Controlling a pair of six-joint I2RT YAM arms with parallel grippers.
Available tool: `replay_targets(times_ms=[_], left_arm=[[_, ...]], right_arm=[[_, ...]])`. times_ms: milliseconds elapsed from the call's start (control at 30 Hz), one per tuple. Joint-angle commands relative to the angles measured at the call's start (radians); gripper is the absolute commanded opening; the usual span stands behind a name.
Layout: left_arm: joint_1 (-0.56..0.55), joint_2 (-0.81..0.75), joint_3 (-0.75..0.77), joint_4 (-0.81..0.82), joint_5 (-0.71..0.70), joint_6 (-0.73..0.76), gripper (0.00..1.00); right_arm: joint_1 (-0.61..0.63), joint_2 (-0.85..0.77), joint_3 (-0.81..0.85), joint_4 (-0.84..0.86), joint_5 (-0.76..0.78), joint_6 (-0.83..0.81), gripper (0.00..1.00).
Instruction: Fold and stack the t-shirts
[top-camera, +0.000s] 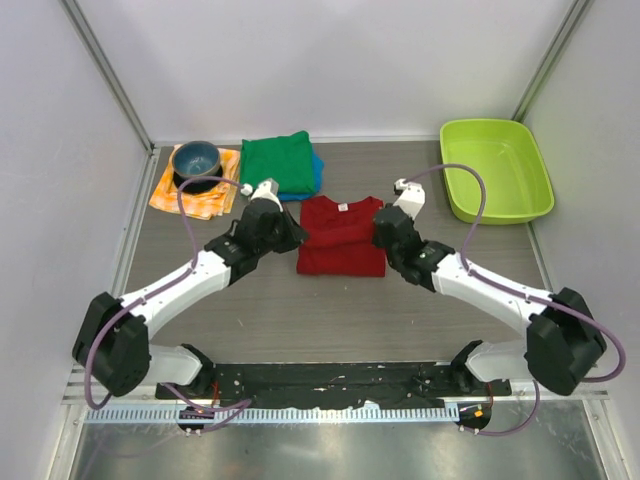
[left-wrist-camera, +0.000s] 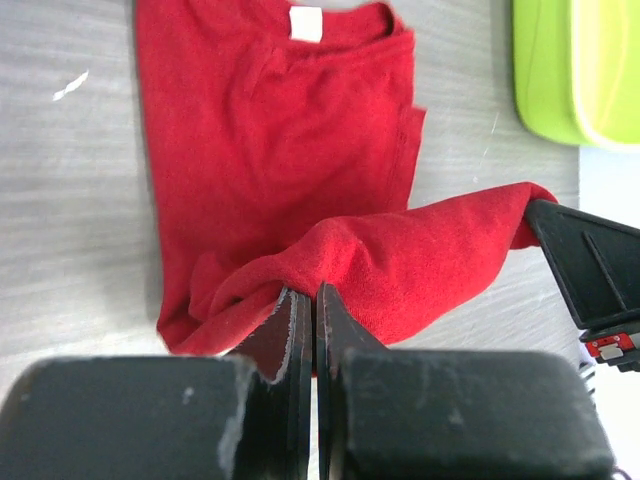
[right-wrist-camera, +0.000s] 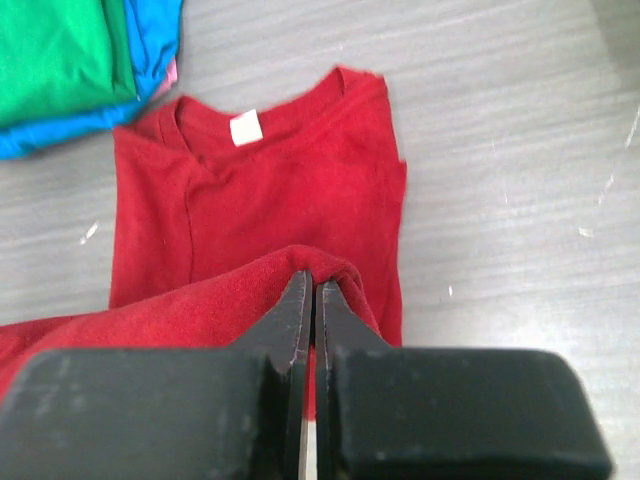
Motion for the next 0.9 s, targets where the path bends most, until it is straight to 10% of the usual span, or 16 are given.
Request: replay_targets(times_ms=[0, 633, 667, 700, 733, 800, 867], left_arm=[[0.039, 0.08, 0.109, 0.111, 0.069, 0.046, 0.0], [0.223, 0.604, 0.44, 0.196, 0.245, 0.023, 0.0], [0.241, 0.638, 0.465, 0.192, 0.251, 0.023, 0.08], [0.252, 0.664, 0.494, 0.183, 0.251, 0.019, 0.7], [0.261, 0.725, 0.557, 0.165, 0.265, 0.01, 0.99], [0.292, 0.77, 0.618, 0.162, 0.271, 0.003, 1.0], [0.313, 0.789, 0.677, 0.148, 0.293, -0.001, 1.0]], right_arm=[[-0.078, 0.098, 0.136, 0.107, -0.112, -0.085, 0.01], [-0.284, 0.485, 0.357, 0.182, -0.21, -0.048, 0.01], [-0.292, 0.513, 0.372, 0.185, -0.207, -0.047, 0.01], [-0.292, 0.538, 0.39, 0.185, -0.19, -0.05, 0.09], [-0.293, 0.585, 0.429, 0.185, -0.161, -0.053, 0.49], [-0.298, 0.612, 0.459, 0.21, -0.118, -0.08, 0.83], [-0.295, 0.595, 0.46, 0.249, -0.074, -0.116, 0.94]])
